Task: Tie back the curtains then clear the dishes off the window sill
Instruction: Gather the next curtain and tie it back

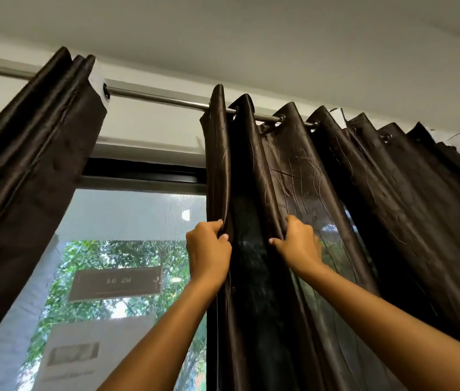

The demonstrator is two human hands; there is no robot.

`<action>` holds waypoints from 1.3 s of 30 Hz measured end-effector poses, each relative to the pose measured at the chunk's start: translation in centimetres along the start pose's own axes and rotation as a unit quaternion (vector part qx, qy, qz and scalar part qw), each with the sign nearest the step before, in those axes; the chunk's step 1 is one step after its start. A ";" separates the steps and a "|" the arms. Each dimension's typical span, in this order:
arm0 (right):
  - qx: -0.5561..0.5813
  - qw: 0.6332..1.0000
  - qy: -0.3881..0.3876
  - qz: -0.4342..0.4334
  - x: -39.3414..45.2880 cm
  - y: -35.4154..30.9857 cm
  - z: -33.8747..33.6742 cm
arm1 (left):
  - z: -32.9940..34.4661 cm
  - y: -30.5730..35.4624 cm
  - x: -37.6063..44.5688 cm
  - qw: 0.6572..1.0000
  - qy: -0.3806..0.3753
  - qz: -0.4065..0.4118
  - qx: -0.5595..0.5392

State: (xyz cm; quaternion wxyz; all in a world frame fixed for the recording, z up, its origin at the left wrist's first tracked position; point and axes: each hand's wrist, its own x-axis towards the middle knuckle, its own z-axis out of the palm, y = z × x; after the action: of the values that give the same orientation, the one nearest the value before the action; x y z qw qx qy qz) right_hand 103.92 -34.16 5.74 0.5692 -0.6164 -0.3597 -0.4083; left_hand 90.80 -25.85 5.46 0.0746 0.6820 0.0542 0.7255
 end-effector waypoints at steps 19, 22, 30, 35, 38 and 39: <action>0.333 0.897 -0.289 -0.003 -0.9 -7.5 -2.3 | -1.7 0.1 3.0 0.991 -0.030 -0.046 -0.122; 0.309 0.906 -0.288 -0.031 -1.3 -6.0 -2.6 | -0.7 1.7 3.0 0.995 -0.010 -0.011 -0.103; 0.171 0.972 -0.118 -0.108 0.9 -0.4 -3.8 | 3.1 5.0 3.8 0.982 0.031 0.102 0.154; 0.034 0.999 -0.015 -0.014 6.2 5.4 -2.8 | 5.0 5.0 3.5 0.978 0.014 0.112 0.175; 0.081 0.994 -0.063 0.029 8.0 7.3 -1.3 | 6.0 4.5 3.2 0.981 0.018 0.070 0.179; 0.085 0.994 -0.060 0.029 8.3 7.7 -0.9 | 6.4 4.2 3.2 0.983 0.019 0.058 0.174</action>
State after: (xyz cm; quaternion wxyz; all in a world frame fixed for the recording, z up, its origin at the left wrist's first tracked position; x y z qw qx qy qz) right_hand 114.26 -35.92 10.19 0.6085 -0.5990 -0.4089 -0.3221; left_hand 96.83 -29.58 9.77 -0.0885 0.6730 0.1414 0.7206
